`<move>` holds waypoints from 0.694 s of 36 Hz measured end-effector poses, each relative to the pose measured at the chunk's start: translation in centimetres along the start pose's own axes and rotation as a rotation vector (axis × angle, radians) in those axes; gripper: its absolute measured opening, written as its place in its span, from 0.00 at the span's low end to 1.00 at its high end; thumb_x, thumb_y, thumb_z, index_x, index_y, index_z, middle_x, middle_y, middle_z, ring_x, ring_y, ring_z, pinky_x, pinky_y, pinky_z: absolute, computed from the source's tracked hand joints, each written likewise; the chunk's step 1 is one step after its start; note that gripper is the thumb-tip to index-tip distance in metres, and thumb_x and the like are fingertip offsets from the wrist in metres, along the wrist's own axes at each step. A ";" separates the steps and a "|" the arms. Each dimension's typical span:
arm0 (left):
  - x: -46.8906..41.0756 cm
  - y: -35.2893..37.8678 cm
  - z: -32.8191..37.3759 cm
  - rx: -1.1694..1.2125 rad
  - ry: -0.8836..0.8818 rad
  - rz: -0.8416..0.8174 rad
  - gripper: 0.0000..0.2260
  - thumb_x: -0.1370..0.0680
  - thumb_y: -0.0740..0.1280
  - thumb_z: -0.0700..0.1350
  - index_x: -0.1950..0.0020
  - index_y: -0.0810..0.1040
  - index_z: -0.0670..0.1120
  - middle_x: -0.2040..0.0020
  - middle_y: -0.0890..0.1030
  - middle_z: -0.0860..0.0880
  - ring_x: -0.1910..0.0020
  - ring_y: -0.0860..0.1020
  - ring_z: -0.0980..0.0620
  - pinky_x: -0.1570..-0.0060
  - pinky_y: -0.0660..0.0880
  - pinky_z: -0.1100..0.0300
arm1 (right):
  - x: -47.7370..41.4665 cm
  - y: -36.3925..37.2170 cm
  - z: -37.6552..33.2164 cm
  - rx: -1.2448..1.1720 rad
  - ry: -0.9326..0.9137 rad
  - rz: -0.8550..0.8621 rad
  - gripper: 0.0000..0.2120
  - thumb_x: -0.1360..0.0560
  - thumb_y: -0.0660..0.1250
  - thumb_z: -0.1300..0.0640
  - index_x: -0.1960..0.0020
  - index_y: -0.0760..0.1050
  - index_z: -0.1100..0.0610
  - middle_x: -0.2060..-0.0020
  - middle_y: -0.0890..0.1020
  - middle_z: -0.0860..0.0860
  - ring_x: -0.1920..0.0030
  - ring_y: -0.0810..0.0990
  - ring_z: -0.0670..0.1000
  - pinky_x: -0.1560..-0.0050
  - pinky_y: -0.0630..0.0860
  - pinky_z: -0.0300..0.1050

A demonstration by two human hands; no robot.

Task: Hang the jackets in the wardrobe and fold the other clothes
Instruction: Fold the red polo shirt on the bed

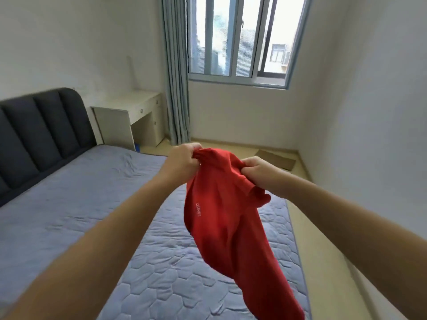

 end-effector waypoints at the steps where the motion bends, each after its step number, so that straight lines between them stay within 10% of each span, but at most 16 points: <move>1: 0.1 -0.2 1.0 0.131 -0.020 -0.009 0.06 0.34 0.58 0.42 0.65 0.74 0.47 0.68 0.76 0.47 0.63 0.75 0.46 0.61 0.71 0.56 | 0.8 -1.0 0.1 -0.037 0.000 0.032 0.15 0.27 0.52 0.73 0.63 0.73 0.60 0.72 0.70 0.50 0.78 0.67 0.41 0.75 0.63 0.36; 9: 0.9 -1.4 9.6 0.171 0.457 -0.139 0.17 0.30 0.60 0.25 0.53 0.78 0.44 0.61 0.77 0.54 0.61 0.75 0.59 0.57 0.73 0.63 | 3.9 -4.4 1.6 -0.571 0.024 -0.077 0.13 0.24 0.59 0.65 0.44 0.75 0.56 0.61 0.80 0.50 0.67 0.78 0.48 0.70 0.75 0.40; 12: 0.6 -2.1 11.5 0.083 0.614 -0.222 0.17 0.31 0.62 0.23 0.50 0.80 0.40 0.56 0.78 0.49 0.55 0.77 0.53 0.51 0.74 0.61 | 3.7 -3.4 1.0 -0.247 -0.160 -0.141 0.23 0.24 0.67 0.64 0.36 0.68 0.42 0.41 0.77 0.48 0.47 0.79 0.46 0.50 0.78 0.44; 19: 1.2 -4.2 9.6 0.023 0.635 -0.289 0.18 0.30 0.61 0.23 0.51 0.82 0.42 0.50 0.77 0.46 0.51 0.78 0.50 0.46 0.75 0.57 | 2.3 1.2 -0.4 -0.020 -0.304 0.070 0.10 0.29 0.64 0.73 0.58 0.73 0.59 0.66 0.74 0.50 0.64 0.71 0.46 0.60 0.70 0.42; 25: 2.2 -7.1 3.4 0.015 0.248 -0.355 0.17 0.25 0.64 0.29 0.51 0.80 0.50 0.46 0.78 0.46 0.46 0.78 0.49 0.40 0.74 0.56 | 1.0 1.7 -1.5 -0.062 -0.373 0.272 0.15 0.32 0.63 0.74 0.62 0.68 0.54 0.72 0.69 0.46 0.71 0.66 0.43 0.69 0.63 0.37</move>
Point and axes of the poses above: each hand's wrist, its own x-axis away from the middle knuckle, its own y-axis out of the palm, z = x × y, the point moved 3 cm from there along -x, towards the middle knuckle
